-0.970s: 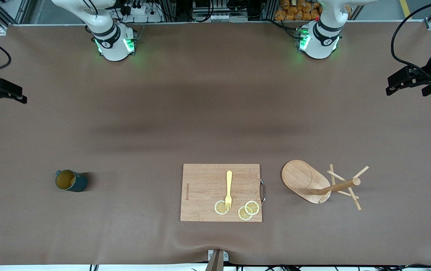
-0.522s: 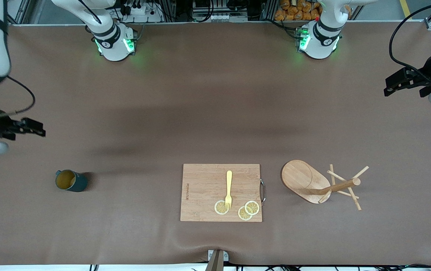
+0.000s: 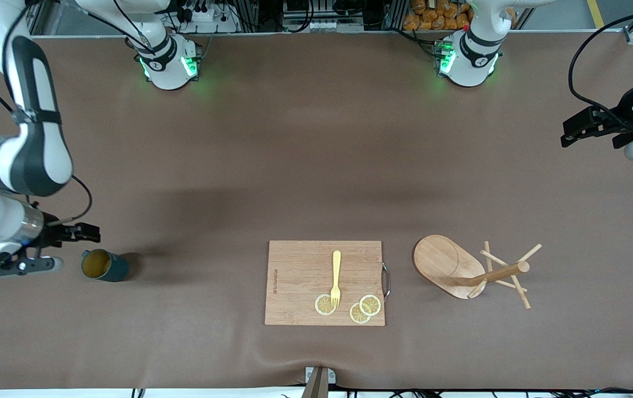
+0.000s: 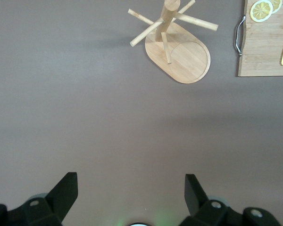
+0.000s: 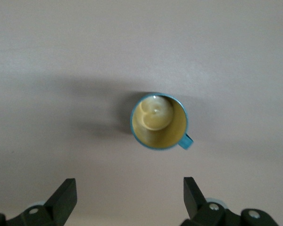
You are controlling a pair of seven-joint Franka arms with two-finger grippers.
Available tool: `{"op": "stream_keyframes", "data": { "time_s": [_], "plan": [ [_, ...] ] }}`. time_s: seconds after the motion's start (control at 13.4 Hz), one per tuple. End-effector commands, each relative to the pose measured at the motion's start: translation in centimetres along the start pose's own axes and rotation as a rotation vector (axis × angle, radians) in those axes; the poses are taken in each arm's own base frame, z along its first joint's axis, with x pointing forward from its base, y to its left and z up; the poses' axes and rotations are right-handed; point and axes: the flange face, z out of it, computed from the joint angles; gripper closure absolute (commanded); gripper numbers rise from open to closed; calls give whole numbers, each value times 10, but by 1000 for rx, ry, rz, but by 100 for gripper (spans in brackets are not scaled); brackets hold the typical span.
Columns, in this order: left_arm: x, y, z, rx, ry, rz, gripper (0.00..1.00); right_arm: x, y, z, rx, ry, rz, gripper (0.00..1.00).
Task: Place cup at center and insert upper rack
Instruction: 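Reach the right gripper toward the teal mug, then lower the right gripper and grasp the teal mug's rim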
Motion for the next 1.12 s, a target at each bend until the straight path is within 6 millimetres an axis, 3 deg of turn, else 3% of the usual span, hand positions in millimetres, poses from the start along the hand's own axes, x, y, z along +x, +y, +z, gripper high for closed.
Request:
{"op": "stream_keyframes", "data": {
  "time_s": [0.0,0.3,1.04],
  "plan": [
    [3,2,2,2,5,-1,0,16,-12,33,-7,17,-21,0],
    [5,0,8,2,2,-4,0,29,-14,71,-22,60,-64,0],
    [4,-1,12,4,-8,-6,0,29,-2,112,-25,43,-92,0]
  ]
}}
